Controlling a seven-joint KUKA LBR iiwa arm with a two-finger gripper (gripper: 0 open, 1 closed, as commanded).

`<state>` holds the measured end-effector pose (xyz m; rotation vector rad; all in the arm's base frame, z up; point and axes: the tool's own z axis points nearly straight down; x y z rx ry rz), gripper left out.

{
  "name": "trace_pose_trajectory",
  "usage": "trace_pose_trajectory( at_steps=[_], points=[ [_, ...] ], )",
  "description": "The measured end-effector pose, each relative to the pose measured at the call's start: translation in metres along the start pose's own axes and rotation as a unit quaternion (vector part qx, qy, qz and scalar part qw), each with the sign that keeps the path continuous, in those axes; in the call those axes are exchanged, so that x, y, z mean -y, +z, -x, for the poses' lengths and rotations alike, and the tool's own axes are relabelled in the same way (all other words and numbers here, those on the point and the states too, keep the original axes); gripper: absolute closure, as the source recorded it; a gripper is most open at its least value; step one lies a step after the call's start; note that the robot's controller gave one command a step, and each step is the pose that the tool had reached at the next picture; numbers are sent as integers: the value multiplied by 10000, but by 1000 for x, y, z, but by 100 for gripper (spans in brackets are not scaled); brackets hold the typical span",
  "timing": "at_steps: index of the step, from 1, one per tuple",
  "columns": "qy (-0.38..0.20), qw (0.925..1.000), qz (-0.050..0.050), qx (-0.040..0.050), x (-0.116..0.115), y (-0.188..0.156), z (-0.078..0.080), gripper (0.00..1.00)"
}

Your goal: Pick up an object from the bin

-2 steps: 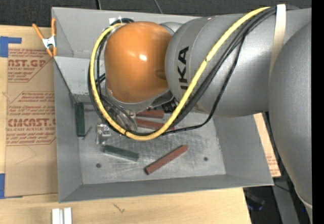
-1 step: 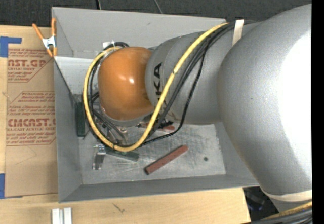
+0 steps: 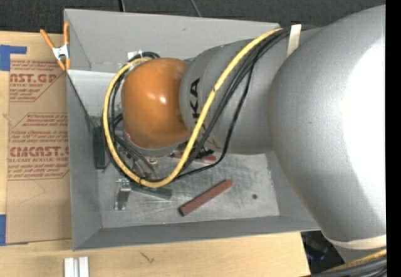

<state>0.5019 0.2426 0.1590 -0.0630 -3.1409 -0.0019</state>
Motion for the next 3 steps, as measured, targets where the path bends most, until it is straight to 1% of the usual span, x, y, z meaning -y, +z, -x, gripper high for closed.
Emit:
trace_pose_trajectory(
  at_steps=[1,2,3],
  points=[
    [-269,9996,3,-24,67,86,17,100],
    [-269,9996,4,-23,67,87,17,100],
    [-133,9999,2,10,56,-52,29,100]
  ],
)
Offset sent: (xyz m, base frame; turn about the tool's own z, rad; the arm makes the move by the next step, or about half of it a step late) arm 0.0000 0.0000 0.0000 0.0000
